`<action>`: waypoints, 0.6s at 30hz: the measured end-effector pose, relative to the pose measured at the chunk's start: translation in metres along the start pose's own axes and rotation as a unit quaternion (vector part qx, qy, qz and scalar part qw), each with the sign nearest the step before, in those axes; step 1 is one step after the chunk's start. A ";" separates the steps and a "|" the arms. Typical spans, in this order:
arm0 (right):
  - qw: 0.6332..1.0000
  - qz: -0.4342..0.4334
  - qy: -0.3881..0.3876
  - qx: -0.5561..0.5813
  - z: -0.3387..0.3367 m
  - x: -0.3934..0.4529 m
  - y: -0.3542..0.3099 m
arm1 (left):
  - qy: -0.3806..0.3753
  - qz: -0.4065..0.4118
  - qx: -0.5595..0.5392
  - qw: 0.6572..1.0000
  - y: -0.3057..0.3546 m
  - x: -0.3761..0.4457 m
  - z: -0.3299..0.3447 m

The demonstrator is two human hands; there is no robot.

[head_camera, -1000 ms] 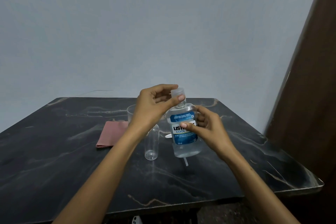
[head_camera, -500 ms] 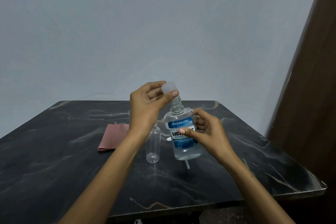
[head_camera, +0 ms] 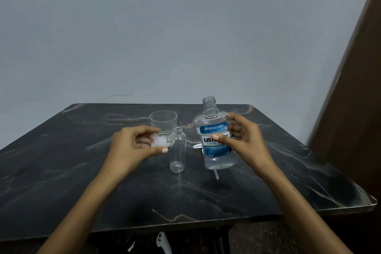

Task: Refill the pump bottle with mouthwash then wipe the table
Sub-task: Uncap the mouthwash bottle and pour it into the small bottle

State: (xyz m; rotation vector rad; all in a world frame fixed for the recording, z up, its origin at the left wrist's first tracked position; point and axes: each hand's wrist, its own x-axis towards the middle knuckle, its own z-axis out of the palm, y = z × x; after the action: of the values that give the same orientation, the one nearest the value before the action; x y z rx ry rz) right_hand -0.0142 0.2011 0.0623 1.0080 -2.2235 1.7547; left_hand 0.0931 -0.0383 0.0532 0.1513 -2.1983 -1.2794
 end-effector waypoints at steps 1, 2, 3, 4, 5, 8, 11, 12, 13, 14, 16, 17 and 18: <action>1.000 0.000 0.002 0.002 -0.001 0.001 -0.001 | -0.004 0.006 0.043 0.999 -0.002 0.002 0.000; 1.000 -0.001 0.003 0.002 -0.003 0.002 -0.002 | -0.013 0.016 0.080 0.997 -0.004 0.005 0.002; 1.000 -0.004 0.005 0.002 -0.004 0.002 -0.002 | -0.029 0.029 0.111 0.993 -0.005 0.006 0.005; 1.000 -0.008 0.006 0.003 -0.005 0.002 -0.002 | -0.048 0.042 0.139 0.988 -0.006 0.008 0.008; 1.000 -0.010 0.005 0.003 -0.005 0.003 -0.002 | -0.071 0.048 0.162 0.983 -0.009 0.009 0.011; 1.000 -0.016 -0.002 0.004 -0.004 0.004 0.000 | -0.134 0.020 0.202 0.970 -0.022 0.009 0.016; 1.000 -0.019 -0.006 -0.001 -0.004 0.005 0.000 | -0.165 0.008 0.206 0.964 -0.035 0.009 0.022; 1.000 -0.020 -0.006 -0.002 -0.004 0.006 0.000 | -0.169 0.008 0.207 0.964 -0.037 0.008 0.023; 1.000 -0.020 -0.006 -0.003 -0.005 0.006 0.000 | -0.171 0.008 0.208 0.963 -0.039 0.008 0.024; 1.000 -0.021 -0.007 -0.006 -0.005 0.007 0.000 | -0.173 0.008 0.212 0.962 -0.041 0.007 0.024; 0.999 -0.024 -0.012 -0.018 -0.007 0.010 0.000 | -0.167 0.011 0.202 0.965 -0.039 0.006 0.025; 0.999 -0.025 -0.017 -0.025 -0.009 0.011 0.000 | -0.151 0.014 0.178 0.972 -0.036 0.005 0.026; 0.999 -0.026 -0.026 -0.033 -0.012 0.014 -0.002 | -0.120 0.019 0.143 0.982 -0.031 0.004 0.029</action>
State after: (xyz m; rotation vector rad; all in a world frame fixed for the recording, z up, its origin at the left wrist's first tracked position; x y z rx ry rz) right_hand -0.0273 0.2060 0.0740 1.0996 -2.2488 1.6395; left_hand 0.0684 -0.0347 0.0187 0.0675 -2.5738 -0.9963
